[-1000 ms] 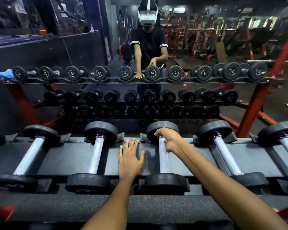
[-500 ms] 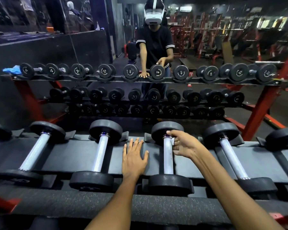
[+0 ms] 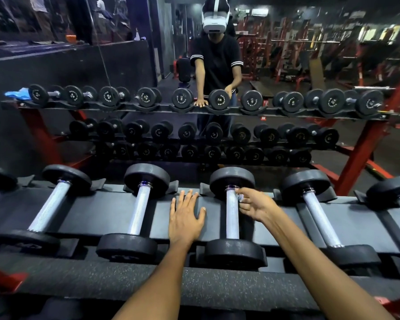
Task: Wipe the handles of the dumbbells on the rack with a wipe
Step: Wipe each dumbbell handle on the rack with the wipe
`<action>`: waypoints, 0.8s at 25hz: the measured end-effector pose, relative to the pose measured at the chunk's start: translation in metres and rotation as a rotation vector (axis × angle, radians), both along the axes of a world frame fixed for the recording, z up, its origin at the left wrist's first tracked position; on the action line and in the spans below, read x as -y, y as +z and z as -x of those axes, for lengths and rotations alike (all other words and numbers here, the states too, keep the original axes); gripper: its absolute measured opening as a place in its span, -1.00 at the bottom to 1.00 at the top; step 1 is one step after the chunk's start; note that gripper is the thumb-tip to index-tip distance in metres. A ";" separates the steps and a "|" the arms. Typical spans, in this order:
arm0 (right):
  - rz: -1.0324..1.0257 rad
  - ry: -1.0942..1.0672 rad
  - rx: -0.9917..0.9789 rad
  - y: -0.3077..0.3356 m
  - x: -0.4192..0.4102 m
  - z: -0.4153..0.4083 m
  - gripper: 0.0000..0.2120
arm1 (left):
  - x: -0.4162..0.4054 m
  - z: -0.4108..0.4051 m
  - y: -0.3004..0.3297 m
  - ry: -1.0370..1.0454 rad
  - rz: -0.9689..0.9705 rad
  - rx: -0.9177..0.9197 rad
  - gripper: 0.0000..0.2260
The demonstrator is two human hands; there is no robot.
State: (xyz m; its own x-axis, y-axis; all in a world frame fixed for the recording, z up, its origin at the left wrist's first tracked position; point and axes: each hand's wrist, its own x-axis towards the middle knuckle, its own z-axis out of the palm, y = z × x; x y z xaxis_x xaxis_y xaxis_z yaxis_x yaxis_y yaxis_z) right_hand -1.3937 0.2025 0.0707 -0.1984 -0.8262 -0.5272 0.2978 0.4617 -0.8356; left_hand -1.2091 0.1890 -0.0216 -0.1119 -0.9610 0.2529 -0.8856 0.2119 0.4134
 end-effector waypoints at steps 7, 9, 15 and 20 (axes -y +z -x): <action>0.467 0.175 -1.018 0.022 -0.006 -0.021 -0.82 | 0.001 -0.001 -0.001 -0.004 0.019 0.013 -0.50; 0.395 0.165 -0.556 0.032 -0.004 -0.027 -0.87 | 0.000 -0.001 -0.001 -0.005 0.012 0.013 -0.50; 0.440 0.361 -0.127 0.043 0.000 -0.016 -0.83 | 0.002 0.000 -0.002 0.002 0.019 0.013 -0.50; 1.668 1.142 -1.948 0.020 0.034 0.022 -0.65 | 0.001 0.000 -0.004 0.003 0.009 0.012 -0.49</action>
